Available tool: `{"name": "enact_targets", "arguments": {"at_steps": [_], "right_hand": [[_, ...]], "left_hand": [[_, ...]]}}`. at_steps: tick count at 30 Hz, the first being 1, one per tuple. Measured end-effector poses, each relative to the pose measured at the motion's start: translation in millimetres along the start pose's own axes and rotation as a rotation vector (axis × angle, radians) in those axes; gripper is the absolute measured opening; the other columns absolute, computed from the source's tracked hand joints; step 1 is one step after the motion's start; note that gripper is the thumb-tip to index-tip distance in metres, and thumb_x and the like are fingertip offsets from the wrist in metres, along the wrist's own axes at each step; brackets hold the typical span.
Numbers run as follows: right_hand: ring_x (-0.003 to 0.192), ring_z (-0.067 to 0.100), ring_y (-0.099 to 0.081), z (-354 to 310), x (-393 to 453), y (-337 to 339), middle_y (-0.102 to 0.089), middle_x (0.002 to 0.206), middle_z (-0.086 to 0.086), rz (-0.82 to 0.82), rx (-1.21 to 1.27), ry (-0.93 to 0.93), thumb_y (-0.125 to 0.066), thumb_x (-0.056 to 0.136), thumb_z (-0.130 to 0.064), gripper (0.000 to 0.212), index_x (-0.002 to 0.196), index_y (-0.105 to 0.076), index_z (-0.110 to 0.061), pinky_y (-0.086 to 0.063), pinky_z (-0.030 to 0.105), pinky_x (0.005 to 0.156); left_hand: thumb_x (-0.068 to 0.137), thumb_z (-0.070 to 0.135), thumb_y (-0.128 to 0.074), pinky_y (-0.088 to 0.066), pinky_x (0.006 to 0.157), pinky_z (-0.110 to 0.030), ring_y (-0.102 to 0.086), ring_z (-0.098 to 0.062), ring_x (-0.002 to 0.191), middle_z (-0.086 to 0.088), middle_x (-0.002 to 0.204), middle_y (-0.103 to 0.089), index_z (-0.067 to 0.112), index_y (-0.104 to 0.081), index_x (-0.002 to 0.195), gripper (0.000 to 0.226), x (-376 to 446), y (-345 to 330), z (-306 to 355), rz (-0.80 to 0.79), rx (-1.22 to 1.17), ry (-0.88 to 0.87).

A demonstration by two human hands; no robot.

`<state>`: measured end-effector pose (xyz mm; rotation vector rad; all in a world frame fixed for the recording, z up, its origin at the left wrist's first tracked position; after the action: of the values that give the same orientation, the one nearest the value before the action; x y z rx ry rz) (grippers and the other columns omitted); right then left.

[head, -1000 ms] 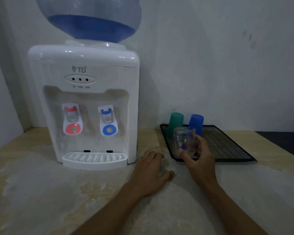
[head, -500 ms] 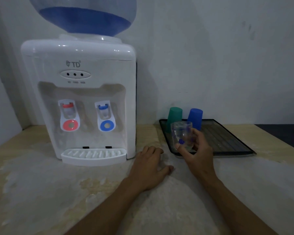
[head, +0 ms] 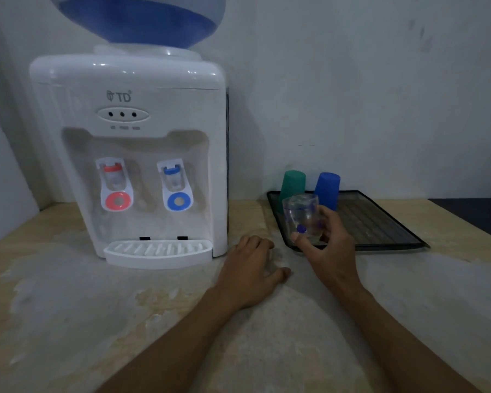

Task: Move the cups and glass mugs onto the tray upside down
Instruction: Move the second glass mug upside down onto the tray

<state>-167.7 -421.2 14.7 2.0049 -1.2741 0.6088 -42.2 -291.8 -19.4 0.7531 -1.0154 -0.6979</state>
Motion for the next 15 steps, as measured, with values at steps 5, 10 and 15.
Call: {"name": "enact_targets", "arguments": {"at_steps": [5, 10, 15], "right_hand": [[0.104, -0.01, -0.06, -1.6, 0.1, -2.1, -0.062, 0.117, -0.01, -0.022, 0.002, 0.012, -0.077, 0.076, -0.051, 0.077, 0.142, -0.048, -0.024, -0.046, 0.003, 0.08], [0.103, -0.011, -0.06, -3.6, 0.3, -2.0, -0.062, 0.119, -0.011, -0.023, 0.007, 0.014, -0.074, 0.076, -0.054, 0.075, 0.14, -0.048, -0.026, -0.046, 0.002, 0.079], [0.104, -0.006, -0.062, -1.9, 0.3, -2.0, -0.063, 0.119, -0.009, -0.027, 0.028, 0.008, -0.074, 0.076, -0.052, 0.074, 0.139, -0.05, -0.022, -0.048, 0.006, 0.081]], "left_hand": [[0.086, 0.07, -0.056, -0.043, 0.097, -0.035, -0.047, -0.015, 0.117, 0.004, 0.127, -0.057, 0.024, -0.056, 0.131, 0.064, 0.5, -0.2, -1.0, -0.002, 0.005, 0.004], [0.087, 0.07, -0.056, -0.043, 0.098, -0.036, -0.048, -0.015, 0.118, 0.004, 0.128, -0.058, 0.025, -0.055, 0.132, 0.064, 0.8, -0.7, -0.6, -0.001, 0.016, 0.002], [0.087, 0.07, -0.056, -0.043, 0.098, -0.036, -0.048, -0.016, 0.119, 0.003, 0.129, -0.057, 0.024, -0.055, 0.133, 0.065, 0.6, -0.5, -1.0, -0.008, 0.01, 0.007]]}}
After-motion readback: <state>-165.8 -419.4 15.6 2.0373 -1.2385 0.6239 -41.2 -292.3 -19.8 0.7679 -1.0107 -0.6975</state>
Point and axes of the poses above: each hand's wrist, its own x-axis towards the middle knuckle, its own y-axis out of the back of the hand, z = x × y, the point moved 8 cm from there along x, towards the middle knuckle
